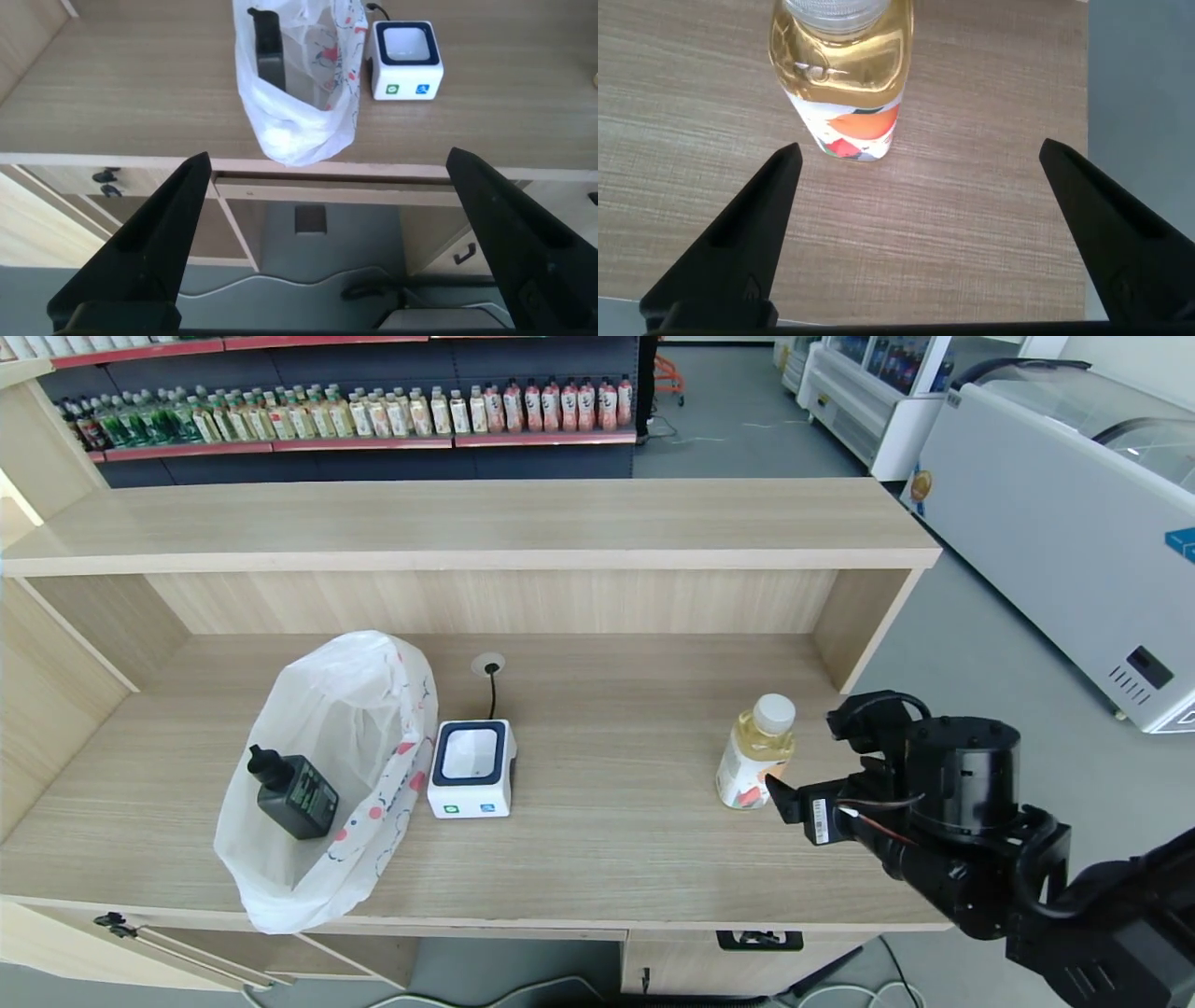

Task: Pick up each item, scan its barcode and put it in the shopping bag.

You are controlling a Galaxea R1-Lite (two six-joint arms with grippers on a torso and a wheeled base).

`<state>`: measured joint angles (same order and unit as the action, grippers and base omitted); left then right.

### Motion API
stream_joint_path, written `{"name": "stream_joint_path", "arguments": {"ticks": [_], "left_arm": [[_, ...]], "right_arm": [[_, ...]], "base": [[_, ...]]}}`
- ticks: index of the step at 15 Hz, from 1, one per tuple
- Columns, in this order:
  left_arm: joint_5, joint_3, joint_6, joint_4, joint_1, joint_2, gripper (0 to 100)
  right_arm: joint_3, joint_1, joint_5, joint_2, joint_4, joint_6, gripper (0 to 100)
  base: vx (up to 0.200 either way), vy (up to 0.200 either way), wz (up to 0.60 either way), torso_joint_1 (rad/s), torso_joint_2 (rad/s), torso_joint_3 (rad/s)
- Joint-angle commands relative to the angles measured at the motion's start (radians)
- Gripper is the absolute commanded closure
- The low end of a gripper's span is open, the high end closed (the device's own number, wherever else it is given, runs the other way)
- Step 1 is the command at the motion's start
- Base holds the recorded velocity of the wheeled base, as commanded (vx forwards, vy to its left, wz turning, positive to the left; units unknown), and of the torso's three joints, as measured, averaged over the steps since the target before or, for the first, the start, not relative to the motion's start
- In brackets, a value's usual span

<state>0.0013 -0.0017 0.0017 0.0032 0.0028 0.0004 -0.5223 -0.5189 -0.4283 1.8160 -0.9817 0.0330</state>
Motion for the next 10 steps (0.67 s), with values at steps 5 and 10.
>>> {"name": "stream_joint_path", "arguments": {"ticks": [5, 10], "left_arm": [[0.0, 0.0, 0.0, 0.0, 0.0, 0.0, 0], [0.0, 0.0, 0.0, 0.0, 0.0, 0.0, 0]], "right_arm": [[-0.031, -0.023, 0.002, 0.186, -0.196, 0.01, 0], [-0.076, -0.012, 0.01, 0.263, -0.262, 0.01, 0]], "base": [[0.0, 0.0, 0.0, 0.0, 0.0, 0.0], [0.0, 0.0, 0.0, 0.0, 0.0, 0.0]]}}
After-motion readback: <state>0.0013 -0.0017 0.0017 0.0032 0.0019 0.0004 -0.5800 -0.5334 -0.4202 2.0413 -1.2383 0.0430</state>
